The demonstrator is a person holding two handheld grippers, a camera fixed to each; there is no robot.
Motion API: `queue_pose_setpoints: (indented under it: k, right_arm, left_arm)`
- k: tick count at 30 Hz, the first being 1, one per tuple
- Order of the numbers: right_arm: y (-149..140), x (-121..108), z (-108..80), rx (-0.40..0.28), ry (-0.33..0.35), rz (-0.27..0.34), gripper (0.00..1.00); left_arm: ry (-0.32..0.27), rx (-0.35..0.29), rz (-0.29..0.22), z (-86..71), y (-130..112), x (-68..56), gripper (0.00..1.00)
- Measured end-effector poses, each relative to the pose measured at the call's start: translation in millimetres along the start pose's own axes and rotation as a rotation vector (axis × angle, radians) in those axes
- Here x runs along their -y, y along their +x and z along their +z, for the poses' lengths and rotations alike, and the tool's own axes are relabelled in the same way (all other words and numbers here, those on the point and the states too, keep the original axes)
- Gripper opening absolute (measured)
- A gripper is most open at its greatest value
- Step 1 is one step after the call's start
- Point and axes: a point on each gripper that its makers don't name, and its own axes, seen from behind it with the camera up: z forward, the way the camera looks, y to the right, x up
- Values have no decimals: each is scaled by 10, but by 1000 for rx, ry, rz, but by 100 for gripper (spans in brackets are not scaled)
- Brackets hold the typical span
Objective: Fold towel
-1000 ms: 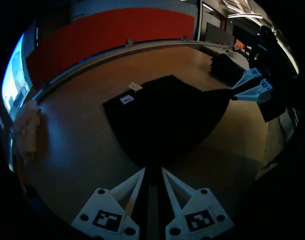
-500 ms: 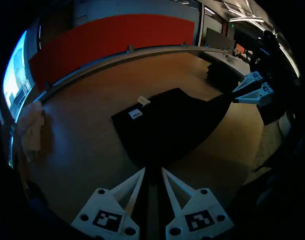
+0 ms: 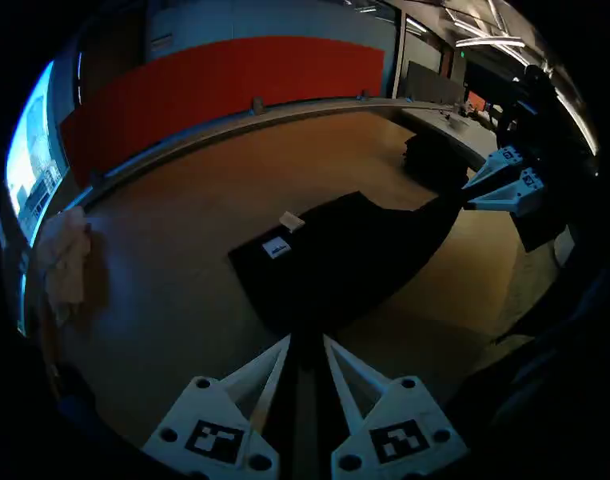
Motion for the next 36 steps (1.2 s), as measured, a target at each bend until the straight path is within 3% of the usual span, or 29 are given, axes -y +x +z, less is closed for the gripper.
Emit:
queue_pose_setpoints:
  k: [9,20,27,36]
  right_arm:
    - [-4,71,-117,1,10,-1,15]
    - [-18,75,-93,6,16,-5,16]
    - [-7,8,-12,19,23,-8,16]
    - [-7,-205,229,51,11,-39,15]
  left_arm:
    - [-5,-1,2,-101,11,-50,12]
    - [-7,9,-4,-106,-11,-96,12]
    - [-3,16,-19,-11,18,-35,12]
    - [2,32,-60,248,117,119,12]
